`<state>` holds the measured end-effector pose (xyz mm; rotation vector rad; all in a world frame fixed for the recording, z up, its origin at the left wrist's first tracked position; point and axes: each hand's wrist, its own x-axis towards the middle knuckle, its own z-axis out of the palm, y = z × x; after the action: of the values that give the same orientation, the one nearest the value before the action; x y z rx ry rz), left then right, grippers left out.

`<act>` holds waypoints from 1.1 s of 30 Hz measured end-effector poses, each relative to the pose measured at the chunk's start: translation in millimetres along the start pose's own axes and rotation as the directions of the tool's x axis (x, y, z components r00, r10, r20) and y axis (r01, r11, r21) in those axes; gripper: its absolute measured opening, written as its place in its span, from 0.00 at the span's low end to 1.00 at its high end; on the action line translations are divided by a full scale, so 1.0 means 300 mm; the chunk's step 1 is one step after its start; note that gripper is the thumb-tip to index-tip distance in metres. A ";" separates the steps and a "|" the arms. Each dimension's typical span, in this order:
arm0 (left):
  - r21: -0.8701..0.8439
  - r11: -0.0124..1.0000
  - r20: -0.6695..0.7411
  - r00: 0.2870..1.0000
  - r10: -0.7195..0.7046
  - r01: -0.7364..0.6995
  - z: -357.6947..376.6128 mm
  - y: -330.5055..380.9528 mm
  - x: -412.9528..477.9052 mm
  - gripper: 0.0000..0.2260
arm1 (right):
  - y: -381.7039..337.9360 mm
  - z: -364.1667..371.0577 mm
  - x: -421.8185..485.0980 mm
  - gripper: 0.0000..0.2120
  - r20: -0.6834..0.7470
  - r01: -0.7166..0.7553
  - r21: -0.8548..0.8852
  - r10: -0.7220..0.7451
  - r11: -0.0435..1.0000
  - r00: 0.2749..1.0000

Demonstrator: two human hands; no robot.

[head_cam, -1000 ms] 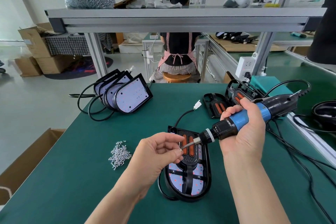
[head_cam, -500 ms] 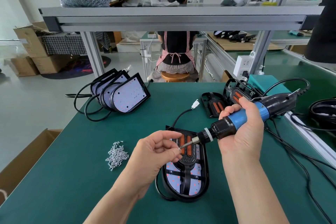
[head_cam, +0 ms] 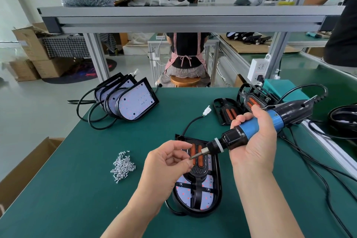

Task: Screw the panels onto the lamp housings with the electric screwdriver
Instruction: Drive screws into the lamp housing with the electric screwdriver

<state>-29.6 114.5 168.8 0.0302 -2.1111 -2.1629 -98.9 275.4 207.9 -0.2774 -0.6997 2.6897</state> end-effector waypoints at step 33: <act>-0.008 0.997 0.003 0.997 0.077 -0.077 0.007 -0.019 -0.005 0.20 | -0.031 -0.009 0.003 0.07 -0.071 -0.018 -0.016 0.017 1.000 0.997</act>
<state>-28.7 116.8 163.0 -0.0543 -2.0704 -2.1289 -96.4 284.6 210.1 -0.3832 -0.7021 2.6770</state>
